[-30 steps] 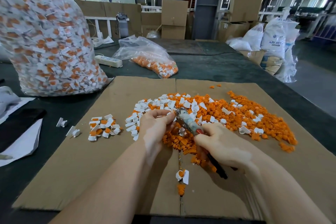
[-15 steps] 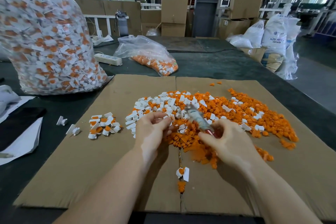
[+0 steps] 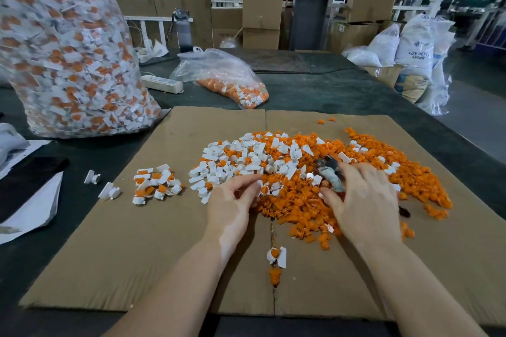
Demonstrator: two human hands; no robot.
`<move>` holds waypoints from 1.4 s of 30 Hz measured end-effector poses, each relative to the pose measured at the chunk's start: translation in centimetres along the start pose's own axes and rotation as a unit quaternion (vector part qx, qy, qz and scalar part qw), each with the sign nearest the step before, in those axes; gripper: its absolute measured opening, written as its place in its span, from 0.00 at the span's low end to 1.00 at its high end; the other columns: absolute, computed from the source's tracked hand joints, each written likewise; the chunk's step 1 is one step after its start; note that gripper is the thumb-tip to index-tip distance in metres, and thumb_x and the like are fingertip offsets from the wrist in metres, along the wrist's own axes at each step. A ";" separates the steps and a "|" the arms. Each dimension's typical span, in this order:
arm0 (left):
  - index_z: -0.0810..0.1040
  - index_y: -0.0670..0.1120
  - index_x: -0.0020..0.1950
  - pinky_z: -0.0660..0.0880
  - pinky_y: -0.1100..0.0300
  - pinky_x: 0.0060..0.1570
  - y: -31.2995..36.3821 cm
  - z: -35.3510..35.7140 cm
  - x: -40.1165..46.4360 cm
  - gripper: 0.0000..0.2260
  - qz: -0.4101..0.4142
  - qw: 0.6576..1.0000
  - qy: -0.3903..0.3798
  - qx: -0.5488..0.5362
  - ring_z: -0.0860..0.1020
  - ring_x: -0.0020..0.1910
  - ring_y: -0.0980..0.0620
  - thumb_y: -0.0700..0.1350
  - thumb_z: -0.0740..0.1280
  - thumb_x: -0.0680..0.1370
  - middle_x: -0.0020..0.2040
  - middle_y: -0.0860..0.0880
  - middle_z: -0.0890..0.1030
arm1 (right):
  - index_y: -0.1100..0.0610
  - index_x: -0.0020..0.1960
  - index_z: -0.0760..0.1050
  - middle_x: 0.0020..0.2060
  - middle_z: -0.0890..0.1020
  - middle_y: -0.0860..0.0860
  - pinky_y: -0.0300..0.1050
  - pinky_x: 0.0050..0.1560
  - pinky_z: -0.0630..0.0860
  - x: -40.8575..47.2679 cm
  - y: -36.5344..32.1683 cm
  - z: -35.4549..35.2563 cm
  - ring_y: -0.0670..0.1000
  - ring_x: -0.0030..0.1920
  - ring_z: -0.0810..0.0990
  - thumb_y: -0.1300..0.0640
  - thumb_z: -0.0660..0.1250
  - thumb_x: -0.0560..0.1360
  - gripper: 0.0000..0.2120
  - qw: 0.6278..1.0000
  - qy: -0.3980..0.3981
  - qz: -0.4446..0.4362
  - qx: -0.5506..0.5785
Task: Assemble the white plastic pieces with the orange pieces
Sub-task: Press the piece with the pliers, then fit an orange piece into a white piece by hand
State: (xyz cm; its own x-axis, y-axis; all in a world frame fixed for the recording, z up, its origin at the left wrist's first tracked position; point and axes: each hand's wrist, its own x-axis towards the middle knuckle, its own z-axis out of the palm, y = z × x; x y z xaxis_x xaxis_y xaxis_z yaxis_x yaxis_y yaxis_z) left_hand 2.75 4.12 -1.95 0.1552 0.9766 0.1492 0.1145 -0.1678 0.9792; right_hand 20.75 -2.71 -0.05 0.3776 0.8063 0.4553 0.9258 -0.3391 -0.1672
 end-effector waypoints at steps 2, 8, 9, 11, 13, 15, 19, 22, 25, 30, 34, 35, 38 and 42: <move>0.81 0.53 0.52 0.75 0.70 0.42 0.1 -0.1 -0.1 0.08 0.004 1.000 -0.005 0.004 0.78 0.38 0.62 0.42 0.66 0.77 0.42 0.55 0.82 | 0.60 0.60 0.76 0.54 0.80 0.56 0.42 0.61 0.67 -0.5 -2.0 0.0 0.54 0.57 0.76 0.58 0.70 0.73 0.16 0.989 0.031 -0.079 0.124; 0.81 0.51 0.49 0.74 0.71 0.41 0.5 -0.5 -0.6 0.08 0.023 0.999 -0.033 -0.005 0.78 0.38 0.61 0.39 0.68 0.76 0.41 0.54 0.82 | 0.61 0.52 0.81 0.45 0.83 0.53 0.42 0.52 0.75 -2.4 -5.2 1.1 0.51 0.48 0.80 0.66 0.72 0.70 0.11 0.948 0.040 -0.179 0.259; 0.81 0.51 0.50 0.74 0.71 0.42 0.5 -0.5 -0.7 0.07 0.025 0.999 -0.040 0.000 0.79 0.41 0.61 0.40 0.68 0.76 0.43 0.53 0.82 | 0.61 0.51 0.82 0.44 0.83 0.53 0.43 0.51 0.76 -2.4 -5.2 1.2 0.52 0.47 0.80 0.66 0.72 0.70 0.10 0.945 0.042 -0.180 0.268; 0.81 0.53 0.48 0.75 0.70 0.45 0.6 -0.5 -0.8 0.08 0.023 0.999 -0.050 0.002 0.80 0.44 0.60 0.39 0.67 0.76 0.46 0.53 0.82 | 0.61 0.48 0.82 0.42 0.83 0.52 0.44 0.48 0.77 -2.5 -5.2 1.4 0.52 0.44 0.81 0.66 0.73 0.69 0.08 0.942 0.052 -0.176 0.280; 0.81 0.54 0.47 0.77 0.67 0.46 0.6 -0.4 -0.9 0.11 0.014 0.998 -0.062 -0.009 0.81 0.46 0.56 0.37 0.68 0.75 0.46 0.51 0.83 | 0.60 0.46 0.82 0.40 0.83 0.51 0.41 0.47 0.76 -2.5 -5.1 1.5 0.51 0.43 0.80 0.65 0.73 0.69 0.06 0.943 0.057 -0.165 0.284; 0.81 0.52 0.49 0.78 0.65 0.46 0.7 -0.5 -1.0 0.13 0.019 0.996 -0.081 -0.006 0.81 0.45 0.52 0.34 0.70 0.73 0.44 0.49 0.83 | 0.59 0.44 0.81 0.39 0.82 0.50 0.37 0.46 0.74 -2.7 -5.0 1.5 0.49 0.43 0.80 0.64 0.73 0.70 0.04 0.944 0.060 -0.156 0.284; 0.79 0.51 0.53 0.72 0.74 0.43 0.9 -0.5 -1.1 0.16 0.062 0.990 -0.107 0.063 0.76 0.43 0.66 0.36 0.73 0.70 0.46 0.58 0.79 | 0.59 0.42 0.81 0.37 0.82 0.50 0.40 0.43 0.76 -2.9 -4.8 1.6 0.50 0.41 0.79 0.65 0.72 0.70 0.03 0.945 0.066 -0.152 0.281; 0.79 0.50 0.55 0.70 0.77 0.44 0.8 -0.4 -1.1 0.15 0.077 0.987 -0.102 0.099 0.74 0.45 0.70 0.38 0.73 0.71 0.46 0.61 0.77 | 0.59 0.42 0.81 0.38 0.82 0.50 0.42 0.42 0.77 -2.8 -4.9 1.6 0.50 0.41 0.79 0.65 0.72 0.70 0.03 0.943 0.070 -0.161 0.282; 0.79 0.50 0.55 0.70 0.76 0.43 0.7 -0.3 -1.1 0.13 0.084 0.986 -0.097 0.107 0.74 0.44 0.69 0.39 0.73 0.72 0.46 0.61 0.77 | 0.60 0.45 0.81 0.39 0.82 0.50 0.42 0.44 0.77 -2.8 -4.8 1.7 0.49 0.43 0.79 0.65 0.71 0.71 0.04 0.942 0.071 -0.166 0.283; 0.79 0.50 0.55 0.71 0.75 0.44 0.7 -0.2 -1.1 0.13 0.082 0.986 -0.098 0.107 0.75 0.45 0.68 0.39 0.73 0.72 0.47 0.59 0.79 | 0.60 0.45 0.81 0.40 0.81 0.51 0.43 0.45 0.77 -2.7 -4.9 1.6 0.50 0.43 0.79 0.66 0.70 0.71 0.04 0.939 0.066 -0.183 0.284; 0.79 0.51 0.54 0.69 0.76 0.43 0.7 -0.2 -1.2 0.14 0.087 0.983 -0.103 0.121 0.74 0.43 0.70 0.39 0.73 0.72 0.46 0.61 0.78 | 0.60 0.44 0.80 0.40 0.81 0.52 0.46 0.44 0.77 -2.6 -4.8 1.6 0.51 0.44 0.78 0.67 0.69 0.72 0.04 0.936 0.064 -0.199 0.284; 0.79 0.51 0.54 0.69 0.76 0.42 0.7 -0.2 -1.2 0.14 0.081 0.985 -0.103 0.114 0.74 0.42 0.69 0.39 0.73 0.72 0.45 0.60 0.78 | 0.60 0.45 0.81 0.41 0.81 0.51 0.45 0.45 0.77 -2.6 -4.8 1.6 0.50 0.45 0.78 0.67 0.68 0.72 0.05 0.934 0.068 -0.192 0.293; 0.78 0.52 0.53 0.70 0.74 0.41 0.7 -0.3 -1.2 0.14 0.057 0.990 -0.096 0.080 0.75 0.39 0.63 0.38 0.72 0.72 0.43 0.57 0.79 | 0.60 0.50 0.80 0.44 0.81 0.50 0.41 0.51 0.75 -2.5 -4.5 1.7 0.47 0.49 0.78 0.65 0.66 0.75 0.07 0.923 0.086 -0.124 0.354; 0.77 0.54 0.52 0.69 0.75 0.41 0.8 -0.3 -1.3 0.13 0.057 0.991 -0.096 0.074 0.75 0.40 0.66 0.39 0.71 0.73 0.46 0.57 0.80 | 0.57 0.51 0.79 0.44 0.79 0.47 0.37 0.51 0.74 -2.1 -4.1 1.8 0.45 0.49 0.77 0.64 0.63 0.76 0.07 0.913 0.105 -0.043 0.392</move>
State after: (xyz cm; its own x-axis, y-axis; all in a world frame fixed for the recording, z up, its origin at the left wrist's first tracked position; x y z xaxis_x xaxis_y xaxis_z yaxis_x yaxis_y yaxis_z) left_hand 2.39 2.79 -1.31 0.3578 0.9090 0.2138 0.2268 -0.3067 0.9244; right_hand 16.22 -2.10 -1.90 0.3671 0.6743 0.6407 0.7130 0.2385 -0.6594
